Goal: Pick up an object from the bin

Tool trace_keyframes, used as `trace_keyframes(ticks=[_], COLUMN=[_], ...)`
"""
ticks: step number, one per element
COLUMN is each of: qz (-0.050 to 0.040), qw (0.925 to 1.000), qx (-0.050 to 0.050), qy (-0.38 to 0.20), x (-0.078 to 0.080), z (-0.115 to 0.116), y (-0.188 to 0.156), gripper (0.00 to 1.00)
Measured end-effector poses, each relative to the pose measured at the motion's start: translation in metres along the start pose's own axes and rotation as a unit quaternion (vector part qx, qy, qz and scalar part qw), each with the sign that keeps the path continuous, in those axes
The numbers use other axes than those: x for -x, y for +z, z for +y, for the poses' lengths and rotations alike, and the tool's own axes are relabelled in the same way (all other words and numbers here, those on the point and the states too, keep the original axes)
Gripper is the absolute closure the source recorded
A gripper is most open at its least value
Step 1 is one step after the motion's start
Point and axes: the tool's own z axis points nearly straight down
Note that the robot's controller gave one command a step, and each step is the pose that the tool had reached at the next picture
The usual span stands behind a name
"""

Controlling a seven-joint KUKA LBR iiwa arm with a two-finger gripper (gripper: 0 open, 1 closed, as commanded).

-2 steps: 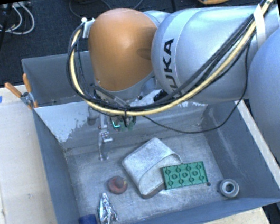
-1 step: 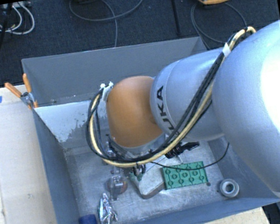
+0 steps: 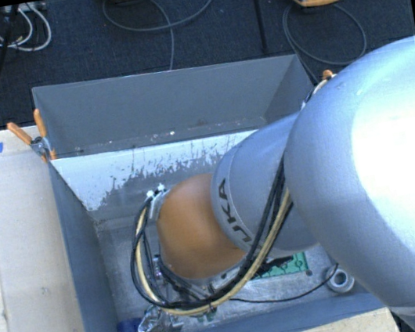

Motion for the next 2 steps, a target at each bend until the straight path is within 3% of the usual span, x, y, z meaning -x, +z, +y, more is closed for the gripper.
trace_keyframes(ticks=[1,2], qz=[0.0009,-0.0014], qw=[1.0,1.0], qx=[0.001,0.001], qy=[0.002,0.0], x=[0.0,0.022], z=[0.0,0.002], y=[0.0,-0.144], gripper=[1.0,1.0])
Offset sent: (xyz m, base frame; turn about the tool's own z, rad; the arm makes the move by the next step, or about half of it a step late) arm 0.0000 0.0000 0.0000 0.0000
